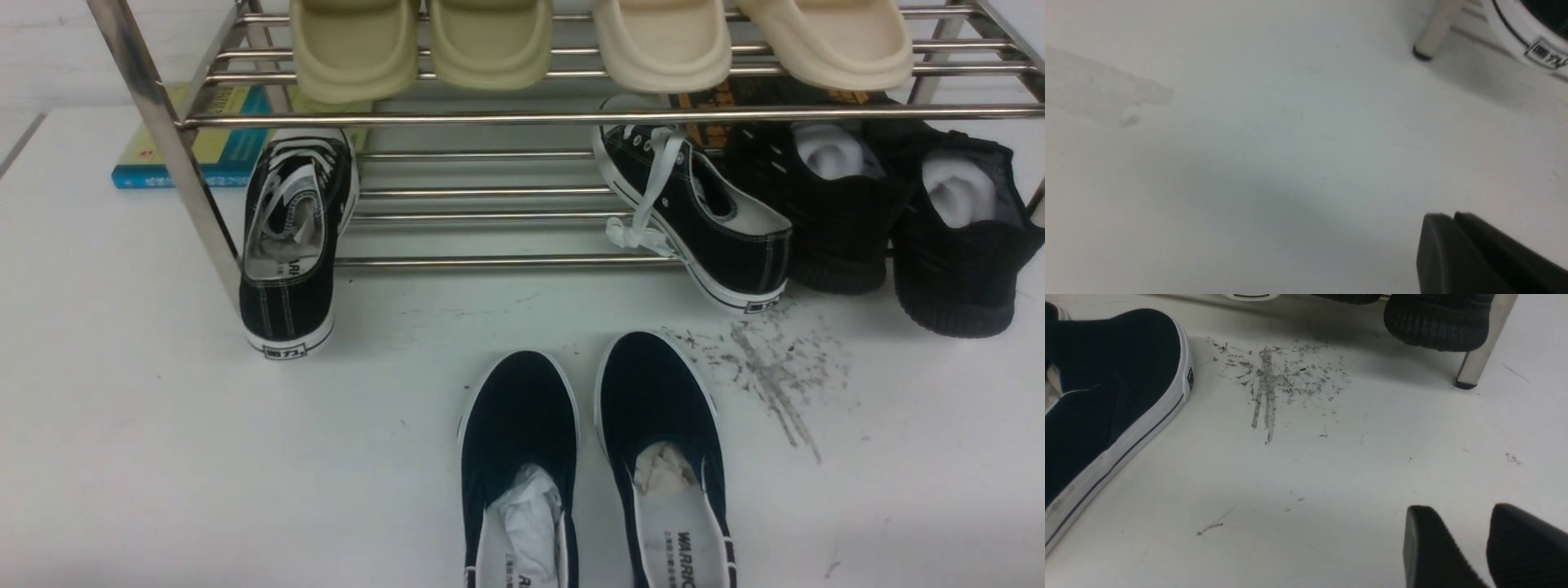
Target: Take the shoes off the shelf with your hand on the white table.
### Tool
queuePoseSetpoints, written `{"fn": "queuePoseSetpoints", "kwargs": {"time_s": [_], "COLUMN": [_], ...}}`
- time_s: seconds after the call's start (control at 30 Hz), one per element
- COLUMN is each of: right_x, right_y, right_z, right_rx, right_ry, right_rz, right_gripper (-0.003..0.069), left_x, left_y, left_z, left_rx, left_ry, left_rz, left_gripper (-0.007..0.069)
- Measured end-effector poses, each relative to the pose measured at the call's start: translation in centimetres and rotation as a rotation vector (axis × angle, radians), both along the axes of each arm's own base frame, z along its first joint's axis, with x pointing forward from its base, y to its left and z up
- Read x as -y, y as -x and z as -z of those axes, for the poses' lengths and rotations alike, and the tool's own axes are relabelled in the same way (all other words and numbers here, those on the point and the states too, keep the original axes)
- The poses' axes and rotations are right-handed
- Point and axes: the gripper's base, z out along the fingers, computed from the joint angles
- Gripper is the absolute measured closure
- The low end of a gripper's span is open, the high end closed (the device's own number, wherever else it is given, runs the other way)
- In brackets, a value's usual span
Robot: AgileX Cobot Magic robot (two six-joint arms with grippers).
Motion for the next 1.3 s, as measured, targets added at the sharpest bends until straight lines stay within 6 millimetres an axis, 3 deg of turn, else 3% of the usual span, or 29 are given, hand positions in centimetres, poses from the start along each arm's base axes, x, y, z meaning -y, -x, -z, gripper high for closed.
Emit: {"fn": "queuePoseSetpoints", "kwargs": {"time_s": [0.4, 1.3], "right_x": [0.0, 0.0], "right_y": [0.0, 0.0], "right_z": [0.0, 0.0], "right_rx": [0.0, 0.0], "right_ry": [0.0, 0.0], "right_rz": [0.0, 0.0], "right_gripper": [0.0419, 0.0419], "left_x": [0.32, -0.15], "left_y": [-0.18, -0.15], "left_z": [-0.09, -0.11], "left_rx": [0.034, 0.034], "left_ry": [-0.049, -0.059], "left_rz": [0.098, 0.013], "left_gripper": [0.0571, 0.0542]}}
